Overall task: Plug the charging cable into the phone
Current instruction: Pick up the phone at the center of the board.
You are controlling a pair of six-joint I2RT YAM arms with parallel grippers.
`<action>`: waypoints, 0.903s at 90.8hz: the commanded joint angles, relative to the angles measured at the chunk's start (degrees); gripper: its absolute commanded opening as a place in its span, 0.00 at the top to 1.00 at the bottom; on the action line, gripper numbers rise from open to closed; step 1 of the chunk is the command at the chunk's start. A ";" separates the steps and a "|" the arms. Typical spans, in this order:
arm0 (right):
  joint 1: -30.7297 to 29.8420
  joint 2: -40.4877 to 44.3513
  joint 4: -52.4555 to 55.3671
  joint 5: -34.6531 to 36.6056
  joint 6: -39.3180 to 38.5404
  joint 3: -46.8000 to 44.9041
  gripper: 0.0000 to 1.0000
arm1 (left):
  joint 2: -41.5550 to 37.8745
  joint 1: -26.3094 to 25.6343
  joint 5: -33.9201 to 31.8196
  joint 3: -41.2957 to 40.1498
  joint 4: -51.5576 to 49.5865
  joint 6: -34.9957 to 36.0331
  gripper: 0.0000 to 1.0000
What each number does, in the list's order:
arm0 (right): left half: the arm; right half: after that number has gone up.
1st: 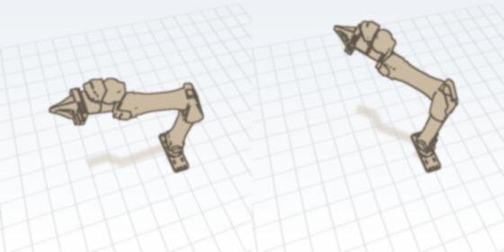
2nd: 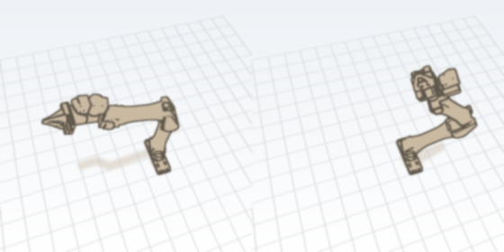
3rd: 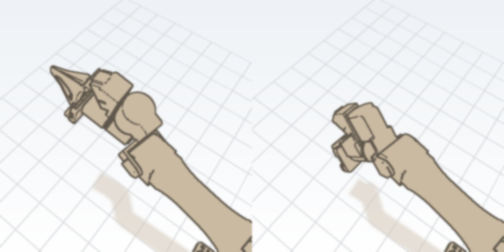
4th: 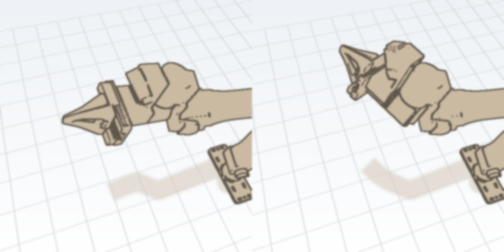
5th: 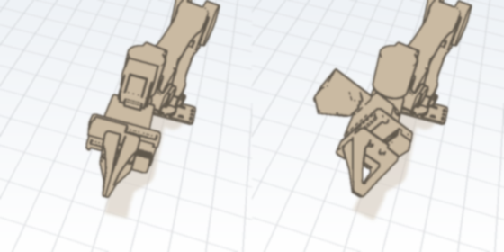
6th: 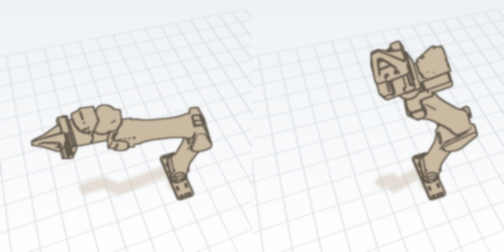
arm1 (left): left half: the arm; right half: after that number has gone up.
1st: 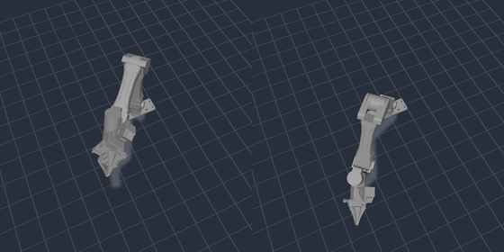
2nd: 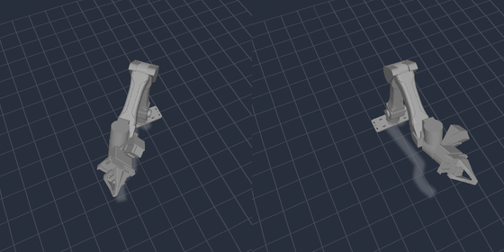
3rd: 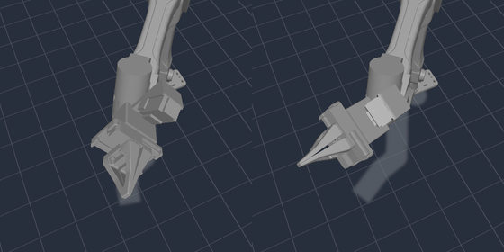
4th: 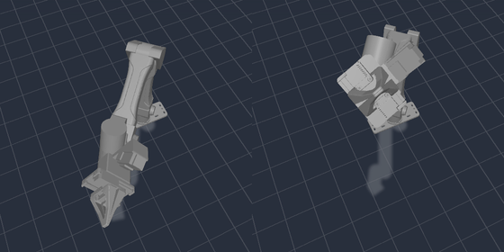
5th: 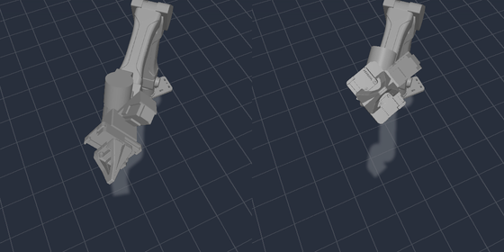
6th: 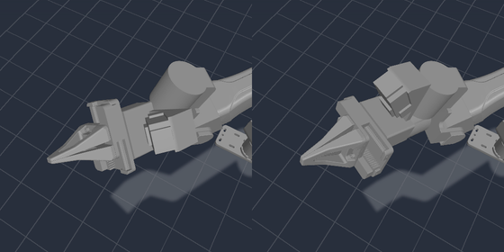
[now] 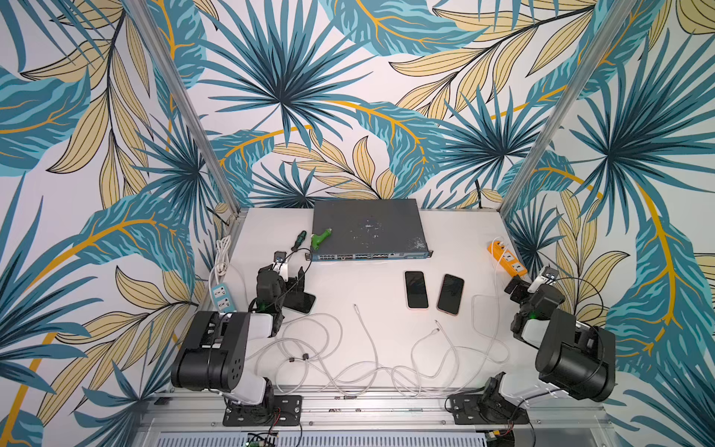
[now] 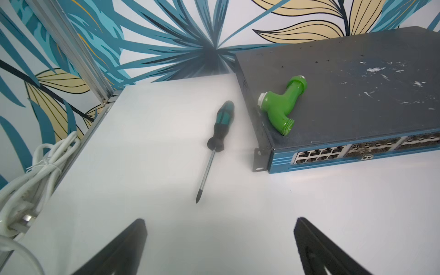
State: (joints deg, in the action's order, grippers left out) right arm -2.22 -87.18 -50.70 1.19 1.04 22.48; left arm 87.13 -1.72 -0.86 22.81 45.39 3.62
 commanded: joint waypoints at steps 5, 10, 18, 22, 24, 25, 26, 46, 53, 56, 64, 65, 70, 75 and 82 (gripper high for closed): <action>0.02 0.34 0.43 -0.49 -0.68 0.36 0.00 | -0.38 -0.06 0.06 1.10 0.01 0.27 0.00; 0.02 0.36 0.42 -0.50 -0.67 0.41 0.00 | -0.38 0.04 0.10 1.12 0.04 0.29 0.00; 0.04 0.39 0.43 -0.49 -0.69 0.34 0.00 | -0.38 0.00 0.05 1.12 0.04 0.30 0.00; -0.02 0.34 0.45 -0.51 -0.66 0.42 0.00 | -0.38 0.02 -0.04 1.10 0.00 0.32 0.00; 0.01 0.39 0.45 -0.49 -0.68 0.43 0.01 | -0.38 -0.03 0.04 1.10 -0.03 0.31 0.00; 0.02 0.41 0.48 -0.49 -0.64 0.40 0.01 | -0.38 -0.03 0.06 1.10 -0.03 0.28 0.00; -0.03 0.37 0.45 -0.49 -0.66 0.43 0.00 | -0.38 -0.04 0.07 1.14 0.01 0.31 0.00; 0.07 0.34 0.44 -0.45 -0.67 0.38 0.00 | -0.38 -0.02 0.07 1.10 -0.01 0.33 0.00; 0.04 0.39 0.44 -0.53 -0.69 0.37 0.00 | -0.38 0.04 0.07 1.14 0.04 0.33 0.00; 0.02 0.31 0.45 -0.54 -0.68 0.42 0.00 | -0.38 -0.09 0.06 1.10 0.00 0.28 0.00; 0.09 0.35 0.47 -0.49 -0.68 0.42 0.00 | -0.38 -0.02 0.03 1.10 0.05 0.29 0.00; 0.10 0.30 0.49 -0.44 -0.64 0.39 0.00 | -0.38 -0.03 0.05 1.10 0.05 0.27 0.00; 0.33 0.38 0.51 -0.79 -0.39 0.38 0.00 | -0.37 -0.01 0.06 1.10 -0.02 0.28 0.00; 0.85 0.33 0.51 -1.59 -0.06 0.37 0.00 | -0.37 -0.01 0.05 1.12 -0.03 0.31 0.00; 1.22 0.34 0.47 -2.16 0.28 0.38 0.00 | -0.38 0.03 0.07 1.10 0.04 0.30 0.00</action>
State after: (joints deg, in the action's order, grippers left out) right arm -1.74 -87.18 -50.70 0.56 1.06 22.48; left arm 87.13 -1.72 -0.86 22.81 45.39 3.64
